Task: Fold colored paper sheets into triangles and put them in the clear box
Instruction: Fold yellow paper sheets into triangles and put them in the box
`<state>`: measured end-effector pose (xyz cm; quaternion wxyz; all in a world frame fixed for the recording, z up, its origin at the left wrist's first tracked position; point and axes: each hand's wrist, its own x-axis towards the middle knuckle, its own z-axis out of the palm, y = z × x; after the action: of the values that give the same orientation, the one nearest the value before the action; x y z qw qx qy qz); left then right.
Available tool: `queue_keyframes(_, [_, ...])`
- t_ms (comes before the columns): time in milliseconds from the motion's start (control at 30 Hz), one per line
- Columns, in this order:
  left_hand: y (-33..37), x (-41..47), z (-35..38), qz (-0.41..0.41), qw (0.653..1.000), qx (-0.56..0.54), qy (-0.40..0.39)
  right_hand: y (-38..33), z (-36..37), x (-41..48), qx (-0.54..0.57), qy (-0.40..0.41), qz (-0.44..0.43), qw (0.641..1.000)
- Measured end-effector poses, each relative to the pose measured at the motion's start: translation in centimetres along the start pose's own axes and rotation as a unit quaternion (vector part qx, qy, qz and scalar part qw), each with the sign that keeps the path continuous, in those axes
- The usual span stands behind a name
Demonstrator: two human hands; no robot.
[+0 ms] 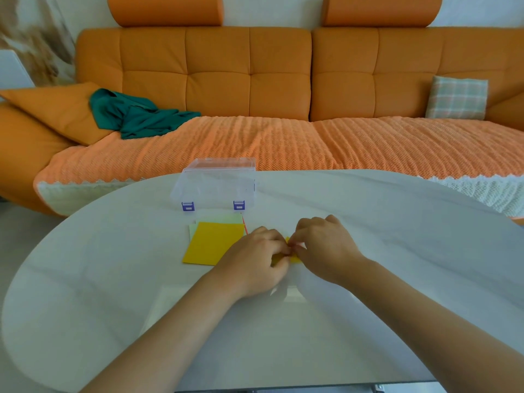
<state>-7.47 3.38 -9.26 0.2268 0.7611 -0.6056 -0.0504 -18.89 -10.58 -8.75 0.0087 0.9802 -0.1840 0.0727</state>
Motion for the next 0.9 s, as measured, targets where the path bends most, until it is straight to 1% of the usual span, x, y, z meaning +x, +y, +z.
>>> queue_keyframes(100, [0.0,-0.3,0.1,0.019,1.0,0.014,0.001,0.2,0.0,-0.3,0.003,-0.017,-0.009,1.0])
queue_keyframes(233, [0.4,-1.1,0.3,0.073,0.993,0.095,0.011,0.2,0.2,-0.2,0.018,-0.021,0.001,1.0])
queue_keyframes(300, [0.7,-1.6,0.4,0.085,0.99,0.113,0.01,0.3,0.2,-0.1,0.033,-0.023,0.014,0.999])
queue_keyframes(467, [1.2,-2.5,0.9,0.063,0.992,0.108,-0.006,0.4,0.3,-0.2,0.046,-0.015,0.011,0.999])
queue_keyframes(633, [1.5,-3.4,1.4,0.041,0.997,0.062,0.012,0.4,0.5,-0.6,0.051,0.01,0.001,0.999])
queue_keyframes(700, [1.6,-3.6,1.5,0.031,0.998,0.052,0.018,0.4,0.9,-1.3,0.041,0.032,-0.017,0.999])
queue_keyframes(767, [1.6,-3.6,1.5,0.032,0.998,0.055,0.023,0.5,1.3,-2.1,0.005,0.089,-0.05,0.995])
queue_keyframes(833, [1.7,-3.6,1.5,0.035,0.997,0.062,0.027,0.6,1.4,-3.0,-0.006,0.143,-0.089,0.986])
queue_keyframes(900, [1.7,-3.8,1.6,0.04,0.996,0.069,0.025,0.7,1.5,-3.7,-0.016,0.155,-0.136,0.978])
